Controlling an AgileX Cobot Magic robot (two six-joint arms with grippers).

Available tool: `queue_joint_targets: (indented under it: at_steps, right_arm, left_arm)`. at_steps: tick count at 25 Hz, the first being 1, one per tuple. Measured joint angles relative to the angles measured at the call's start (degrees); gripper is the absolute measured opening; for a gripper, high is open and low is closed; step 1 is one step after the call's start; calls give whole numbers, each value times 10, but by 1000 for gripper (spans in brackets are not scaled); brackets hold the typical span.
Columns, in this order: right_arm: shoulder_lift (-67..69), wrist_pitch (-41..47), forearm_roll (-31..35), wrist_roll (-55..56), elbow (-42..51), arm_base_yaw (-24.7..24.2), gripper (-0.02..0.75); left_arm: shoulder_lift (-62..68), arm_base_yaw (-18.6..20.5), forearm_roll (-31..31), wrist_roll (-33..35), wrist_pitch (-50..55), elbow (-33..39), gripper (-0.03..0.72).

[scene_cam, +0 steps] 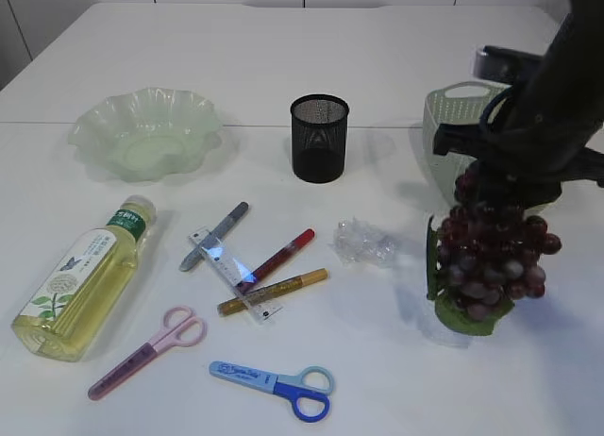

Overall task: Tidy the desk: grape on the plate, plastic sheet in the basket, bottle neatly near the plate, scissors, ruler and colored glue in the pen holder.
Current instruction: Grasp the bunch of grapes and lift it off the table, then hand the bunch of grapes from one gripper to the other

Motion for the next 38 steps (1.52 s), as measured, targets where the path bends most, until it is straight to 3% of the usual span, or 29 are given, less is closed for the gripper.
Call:
queue_joint_targets:
  at_steps: [6, 8, 15, 22, 30, 38]
  right_arm:
    - [-67, 13, 8, -29, 0, 0, 174]
    - [-85, 19, 19, -43, 0, 0, 174]
    - [-126, 31, 90, -101, -18, 0, 174]
    - [-135, 37, 218, -190, -29, 0, 174]
    - [-135, 39, 350, -326, -29, 0, 174]
    - [-135, 39, 437, -443, -29, 0, 173]
  left_arm:
    - [57, 0, -82, 0, -54, -1, 434]
    - [93, 0, -115, 29, -76, -1, 434]
    - [222, 0, -288, 249, -137, -1, 434]
    - [297, 0, -442, 455, -150, -1, 476]
    - [385, 0, -519, 564, -154, -2, 512]
    - [520, 0, -569, 657, -126, -74, 516]
